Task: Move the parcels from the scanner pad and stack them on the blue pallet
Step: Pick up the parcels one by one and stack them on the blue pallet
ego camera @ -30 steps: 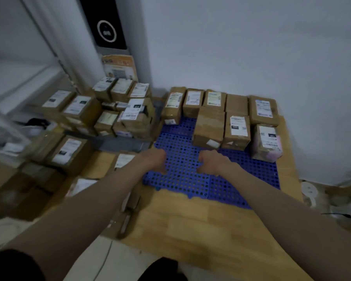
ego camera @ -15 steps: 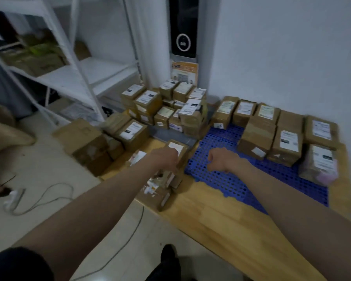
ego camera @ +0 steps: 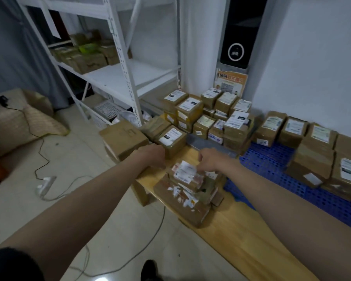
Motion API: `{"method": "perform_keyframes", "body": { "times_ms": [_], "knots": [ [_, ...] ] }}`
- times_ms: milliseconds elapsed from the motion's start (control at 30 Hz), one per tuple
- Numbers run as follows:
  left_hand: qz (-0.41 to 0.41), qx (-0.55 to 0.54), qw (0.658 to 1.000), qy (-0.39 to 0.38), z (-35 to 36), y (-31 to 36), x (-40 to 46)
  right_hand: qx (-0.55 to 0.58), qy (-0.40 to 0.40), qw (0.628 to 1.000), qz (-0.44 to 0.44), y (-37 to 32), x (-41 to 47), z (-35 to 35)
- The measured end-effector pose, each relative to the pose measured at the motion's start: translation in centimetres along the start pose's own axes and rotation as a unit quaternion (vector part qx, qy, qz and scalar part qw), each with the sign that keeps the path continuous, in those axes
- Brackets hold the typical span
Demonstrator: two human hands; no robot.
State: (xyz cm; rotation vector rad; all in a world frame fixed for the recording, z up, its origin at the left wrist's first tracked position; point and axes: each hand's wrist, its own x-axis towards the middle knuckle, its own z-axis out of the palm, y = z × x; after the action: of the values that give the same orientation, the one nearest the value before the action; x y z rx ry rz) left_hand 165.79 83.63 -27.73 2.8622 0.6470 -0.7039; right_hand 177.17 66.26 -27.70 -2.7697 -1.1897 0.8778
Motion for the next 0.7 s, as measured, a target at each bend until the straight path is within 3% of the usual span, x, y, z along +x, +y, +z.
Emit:
{"method": "perform_keyframes", "body": {
  "times_ms": [367, 700],
  "knots": [
    [-0.035, 0.033, 0.999, 0.024, -3.1, -17.0, 3.8, 0.012, 0.016, 1.000, -0.010, -13.1, 9.5, -1.3],
    [-0.126, -0.002, 0.992, 0.019, -1.8, -25.8, 7.5, 0.017, 0.011, 1.000, -0.006, -18.9, 16.4, -1.2]
  ]
}}
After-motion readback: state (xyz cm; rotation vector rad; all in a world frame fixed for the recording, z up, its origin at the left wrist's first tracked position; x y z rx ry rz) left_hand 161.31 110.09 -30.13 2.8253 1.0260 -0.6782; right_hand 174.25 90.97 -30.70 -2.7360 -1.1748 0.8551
